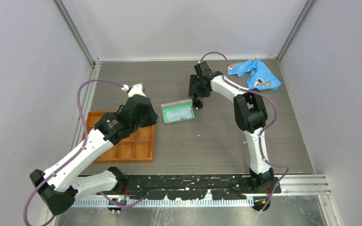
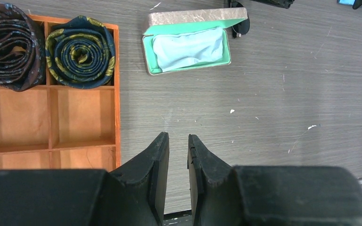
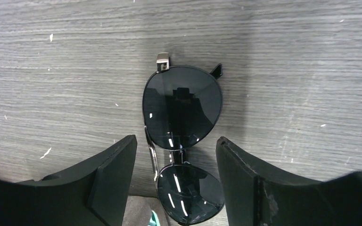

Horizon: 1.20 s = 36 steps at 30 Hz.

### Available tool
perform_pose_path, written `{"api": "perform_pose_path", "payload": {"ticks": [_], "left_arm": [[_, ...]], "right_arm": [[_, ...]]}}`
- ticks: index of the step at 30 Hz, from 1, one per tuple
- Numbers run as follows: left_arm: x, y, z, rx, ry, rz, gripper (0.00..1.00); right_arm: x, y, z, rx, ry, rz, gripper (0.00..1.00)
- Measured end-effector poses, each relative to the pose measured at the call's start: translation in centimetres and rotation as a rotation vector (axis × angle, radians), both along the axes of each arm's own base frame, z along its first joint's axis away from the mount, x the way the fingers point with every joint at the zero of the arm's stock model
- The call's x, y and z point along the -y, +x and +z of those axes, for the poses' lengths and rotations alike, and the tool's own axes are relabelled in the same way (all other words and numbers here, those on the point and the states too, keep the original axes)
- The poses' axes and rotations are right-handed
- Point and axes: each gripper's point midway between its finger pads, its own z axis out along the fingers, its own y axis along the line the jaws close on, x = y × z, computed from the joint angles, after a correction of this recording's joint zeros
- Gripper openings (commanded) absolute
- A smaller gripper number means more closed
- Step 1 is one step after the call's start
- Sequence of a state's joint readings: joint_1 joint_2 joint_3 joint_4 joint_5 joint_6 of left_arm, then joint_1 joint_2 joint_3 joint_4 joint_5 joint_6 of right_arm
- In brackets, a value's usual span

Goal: Organize the sunglasses
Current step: Move the sunglasses to the center of the board.

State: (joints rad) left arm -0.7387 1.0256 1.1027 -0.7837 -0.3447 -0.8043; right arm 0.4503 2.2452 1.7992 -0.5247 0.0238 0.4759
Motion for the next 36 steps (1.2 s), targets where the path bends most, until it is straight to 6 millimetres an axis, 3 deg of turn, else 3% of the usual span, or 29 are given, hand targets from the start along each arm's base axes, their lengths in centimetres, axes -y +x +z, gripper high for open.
{"api": "perform_pose_path", "payload": {"ticks": [10, 21, 27, 36], "left_arm": [[-0.2, -0.3, 0.3, 0.006, -0.006, 0.000, 0.23], [-0.4, -0.6, 0.7, 0.014, -0.016, -0.003, 0.24], [-0.3, -0.9, 0.0, -0.005, -0.014, -0.015, 0.24], [0.1, -1.0, 0.0, -0.008, -0.029, -0.031, 0.23]], "right_arm": [[-1.0, -0.3, -0.9, -0.004, -0.019, 0.015, 0.63], [-0.9, 0.5, -1.3, 0.023, -0.063, 0.003, 0.48], [-0.3, 0.3, -1.2, 0.038, -0.090, -0.003, 0.45], [2.9, -2.8, -1.1, 0.029, -0.189, -0.001, 0.42]]}}
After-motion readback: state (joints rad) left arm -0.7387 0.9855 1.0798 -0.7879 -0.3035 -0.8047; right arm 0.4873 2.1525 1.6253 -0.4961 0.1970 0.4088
